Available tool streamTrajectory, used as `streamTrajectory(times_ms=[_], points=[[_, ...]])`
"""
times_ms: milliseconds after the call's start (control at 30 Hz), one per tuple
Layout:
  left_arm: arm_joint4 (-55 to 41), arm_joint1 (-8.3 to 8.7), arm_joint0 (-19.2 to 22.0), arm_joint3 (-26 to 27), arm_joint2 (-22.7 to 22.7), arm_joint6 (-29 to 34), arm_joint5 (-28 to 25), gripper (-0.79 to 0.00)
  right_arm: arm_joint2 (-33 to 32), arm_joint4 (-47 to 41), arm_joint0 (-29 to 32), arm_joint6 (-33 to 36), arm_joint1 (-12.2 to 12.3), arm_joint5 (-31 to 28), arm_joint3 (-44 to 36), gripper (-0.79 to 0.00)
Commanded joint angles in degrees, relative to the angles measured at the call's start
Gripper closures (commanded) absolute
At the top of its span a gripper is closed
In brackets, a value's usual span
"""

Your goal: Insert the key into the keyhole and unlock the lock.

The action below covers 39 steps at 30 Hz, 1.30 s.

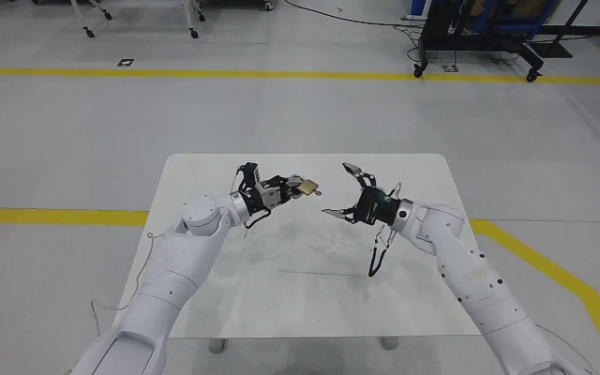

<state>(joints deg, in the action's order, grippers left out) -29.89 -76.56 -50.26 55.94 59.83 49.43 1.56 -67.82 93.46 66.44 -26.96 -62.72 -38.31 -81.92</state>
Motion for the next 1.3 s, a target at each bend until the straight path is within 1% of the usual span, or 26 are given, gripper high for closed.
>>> streamTrajectory(times_ms=[0, 33, 200, 267, 333, 467, 633, 667, 700, 767, 833, 867, 1000, 1100, 1133, 1167, 1233, 1267], points=[[2.52, -0.01, 0.57, -0.06, -1.34, 1.49, 1.66, 0.0, -3.97, -1.27, 1.48, -3.72, 0.89, -2.65, -0.04, -0.785], [4.2, -0.01, 0.83, -0.19, -2.08, 1.69, 2.17, 0.0, -5.64, -1.5, 2.27, -5.25, 1.32, -3.76, -0.38, -0.785], [13.65, -0.36, 2.64, -0.32, -7.59, 5.07, 5.63, 0.0, -5.64, -1.5, 2.27, -5.25, 1.32, -3.76, -0.38, -0.785], [16.42, -0.69, 3.42, -0.82, -10.05, 7.24, 7.93, 0.0, -5.64, -1.5, 2.27, -5.25, 1.32, -3.76, -0.38, -0.785], [19.41, -1.05, 4.14, -1.28, -12.26, 7.69, 8.98, 0.0, -5.64, -1.5, 2.27, -5.25, 1.32, -3.76, -0.38, -0.785], [24.17, -1.77, 5.17, -2.02, -15.59, 6.64, 10.2, 0.0, -5.64, -1.5, 2.27, -5.25, 1.32, -3.76, -0.38, -0.785], [26.44, -2.56, 6.06, -3.38, -17.64, 5.38, 11.49, 0.0, -5.64, -1.5, 2.27, -5.25, 1.32, -3.76, -0.38, -0.785], [26.58, -2.72, 6.18, -3.61, -17.91, 5.25, 11.73, -0.031, -5.64, -1.5, 2.27, -5.25, 1.32, -3.76, -0.38, -0.785], [26.71, -2.86, 6.31, -3.82, -18.14, 5.09, 11.85, -0.117, -5.64, -1.5, 2.27, -5.25, 1.32, -3.76, -0.38, -0.785], [26.84, -3.1, 6.55, -4.27, -18.43, 4.76, 11.89, -0.194, -5.64, -1.5, 2.27, -5.25, 1.32, -3.76, -0.38, -0.785], [26.61, -3.31, 6.8, -4.75, -18.5, 4.64, 11.84, -0.299, -5.64, -1.5, 2.27, -5.25, 1.32, -3.76, -0.38, -0.785], [26.54, -3.4, 6.93, -4.99, -18.54, 4.65, 11.83, -0.323, -5.64, -1.5, 2.27, -5.25, 1.32, -3.76, -0.38, -0.785], [26.33, -3.66, 7.23, -5.69, -18.57, 4.69, 11.61, -0.351, -5.64, -1.5, 2.27, -5.25, 1.32, -3.76, -0.38, -0.785], [25.12, -3.65, 7.18, -5.77, -17.62, 4.26, 10.58, -0.382, -5.64, -1.5, 2.27, -5.25, 1.32, -3.76, -0.38, -0.785], [24.32, -3.56, 7.01, -5.59, -17.01, 4.14, 10.09, -0.443, -5.64, -1.5, 2.27, -5.25, 1.32, -3.76, -0.38, -0.785], [22.99, -3.44, 6.71, -5.36, -16.17, 4.38, 9.77, -0.529, -5.64, -1.5, 2.27, -5.25, 1.32, -3.76, -0.38, -0.785], [19.88, -3.03, 5.84, -4.37, -14.07, 5.2, 9.04, -0.662, -5.64, -1.5, 2.27, -5.25, 1.32, -3.76, -0.38, -0.785], [19.3, -2.72, 5.37, -3.68, -13.14, 5.22, 8.72, -0.683, -5.64, -1.5, 2.27, -5.25, 1.32, -3.76, -0.38, -0.785]])
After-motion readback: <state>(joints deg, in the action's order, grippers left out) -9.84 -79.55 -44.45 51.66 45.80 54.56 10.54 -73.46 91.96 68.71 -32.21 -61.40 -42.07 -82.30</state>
